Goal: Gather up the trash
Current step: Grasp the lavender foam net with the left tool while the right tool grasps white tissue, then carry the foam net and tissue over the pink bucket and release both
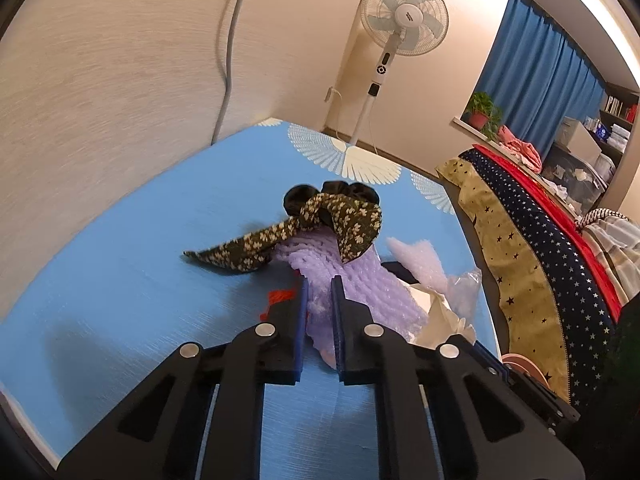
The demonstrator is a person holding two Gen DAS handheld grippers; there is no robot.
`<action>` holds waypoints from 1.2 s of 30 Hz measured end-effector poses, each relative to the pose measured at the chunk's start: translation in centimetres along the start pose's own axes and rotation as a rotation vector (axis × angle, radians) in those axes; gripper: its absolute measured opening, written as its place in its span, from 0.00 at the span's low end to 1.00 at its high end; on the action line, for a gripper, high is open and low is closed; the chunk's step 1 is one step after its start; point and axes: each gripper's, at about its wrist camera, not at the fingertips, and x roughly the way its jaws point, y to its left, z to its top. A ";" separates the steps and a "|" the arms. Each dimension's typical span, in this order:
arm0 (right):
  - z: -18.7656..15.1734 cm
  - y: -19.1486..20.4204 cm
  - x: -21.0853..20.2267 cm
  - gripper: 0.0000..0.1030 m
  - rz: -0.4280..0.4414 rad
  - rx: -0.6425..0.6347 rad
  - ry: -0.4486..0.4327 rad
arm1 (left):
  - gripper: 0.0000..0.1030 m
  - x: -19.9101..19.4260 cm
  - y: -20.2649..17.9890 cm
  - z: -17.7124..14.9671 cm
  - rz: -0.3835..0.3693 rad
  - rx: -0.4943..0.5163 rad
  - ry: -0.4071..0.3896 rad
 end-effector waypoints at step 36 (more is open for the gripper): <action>2.4 -0.5 -15.1 0.07 -0.118 -0.050 -0.258 | 0.09 -11.7 -3.1 0.7 -0.053 0.147 -0.183</action>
